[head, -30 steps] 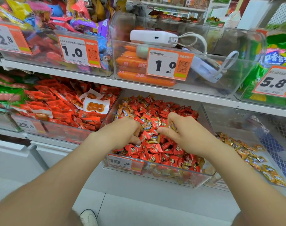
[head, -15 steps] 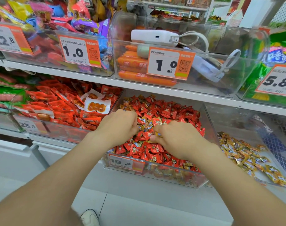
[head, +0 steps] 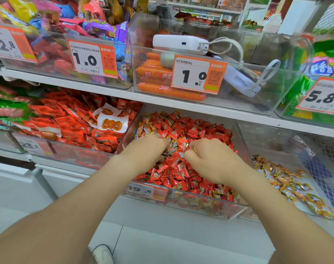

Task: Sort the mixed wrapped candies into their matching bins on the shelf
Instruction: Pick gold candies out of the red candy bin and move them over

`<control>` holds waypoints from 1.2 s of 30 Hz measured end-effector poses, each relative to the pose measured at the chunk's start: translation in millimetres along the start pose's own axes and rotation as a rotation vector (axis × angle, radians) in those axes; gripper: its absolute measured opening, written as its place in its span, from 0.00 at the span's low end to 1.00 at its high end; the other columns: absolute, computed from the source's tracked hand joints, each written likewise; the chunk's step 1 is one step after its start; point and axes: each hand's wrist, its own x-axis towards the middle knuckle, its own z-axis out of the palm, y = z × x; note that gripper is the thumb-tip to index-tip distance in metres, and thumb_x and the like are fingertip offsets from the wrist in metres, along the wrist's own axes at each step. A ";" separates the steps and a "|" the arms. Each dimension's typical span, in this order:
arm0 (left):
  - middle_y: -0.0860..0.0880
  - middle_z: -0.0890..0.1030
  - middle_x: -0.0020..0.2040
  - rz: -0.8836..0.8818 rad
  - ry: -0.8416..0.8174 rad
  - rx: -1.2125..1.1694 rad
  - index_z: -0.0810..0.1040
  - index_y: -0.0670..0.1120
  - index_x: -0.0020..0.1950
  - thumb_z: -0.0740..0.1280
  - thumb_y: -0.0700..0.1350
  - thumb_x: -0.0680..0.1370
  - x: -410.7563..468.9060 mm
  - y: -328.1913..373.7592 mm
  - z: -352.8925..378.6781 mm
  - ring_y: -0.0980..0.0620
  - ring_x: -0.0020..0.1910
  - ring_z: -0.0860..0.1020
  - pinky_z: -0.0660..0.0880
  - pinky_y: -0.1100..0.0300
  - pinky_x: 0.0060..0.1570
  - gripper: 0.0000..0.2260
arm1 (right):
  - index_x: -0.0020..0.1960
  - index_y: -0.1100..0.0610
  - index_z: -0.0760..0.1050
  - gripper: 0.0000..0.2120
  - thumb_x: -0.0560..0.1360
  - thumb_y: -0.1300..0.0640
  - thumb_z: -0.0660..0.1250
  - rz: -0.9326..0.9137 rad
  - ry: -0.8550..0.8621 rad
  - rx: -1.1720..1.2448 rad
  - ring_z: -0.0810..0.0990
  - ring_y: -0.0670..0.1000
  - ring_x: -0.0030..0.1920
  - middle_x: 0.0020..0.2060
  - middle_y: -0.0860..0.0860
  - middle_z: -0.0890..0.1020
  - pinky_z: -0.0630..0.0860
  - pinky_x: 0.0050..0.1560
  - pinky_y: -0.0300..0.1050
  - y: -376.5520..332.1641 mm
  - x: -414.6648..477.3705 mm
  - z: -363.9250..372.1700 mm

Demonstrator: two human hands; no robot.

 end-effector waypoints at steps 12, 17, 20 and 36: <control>0.46 0.79 0.46 0.074 0.116 -0.126 0.65 0.53 0.61 0.66 0.42 0.84 1.0 5.1 7.9 0.44 0.39 0.78 0.79 0.45 0.38 0.12 | 0.34 0.57 0.70 0.34 0.83 0.30 0.53 0.135 0.181 0.090 0.76 0.60 0.33 0.30 0.56 0.76 0.77 0.37 0.54 13.6 12.2 8.1; 0.49 0.79 0.36 0.012 0.153 -0.418 0.67 0.53 0.50 0.67 0.48 0.84 -10.5 4.3 -16.4 0.49 0.30 0.76 0.73 0.52 0.32 0.09 | 0.39 0.64 0.72 0.32 0.84 0.37 0.58 0.103 0.168 0.211 0.78 0.59 0.32 0.29 0.57 0.77 0.75 0.37 0.52 17.9 20.7 2.0; 0.51 0.81 0.37 -0.038 0.226 -0.567 0.70 0.53 0.48 0.69 0.51 0.83 -24.9 7.4 -30.6 0.54 0.31 0.76 0.73 0.57 0.34 0.09 | 0.39 0.65 0.73 0.31 0.84 0.38 0.60 0.120 0.074 0.390 0.73 0.54 0.29 0.28 0.55 0.75 0.70 0.35 0.49 18.5 18.7 -3.7; 0.53 0.82 0.35 0.045 -0.042 -1.043 0.76 0.52 0.48 0.70 0.49 0.82 -33.7 190.7 -51.8 0.54 0.32 0.78 0.76 0.55 0.35 0.06 | 0.32 0.56 0.70 0.19 0.78 0.51 0.70 0.636 0.301 0.441 0.70 0.54 0.31 0.25 0.51 0.70 0.67 0.35 0.48 203.7 -105.4 -37.6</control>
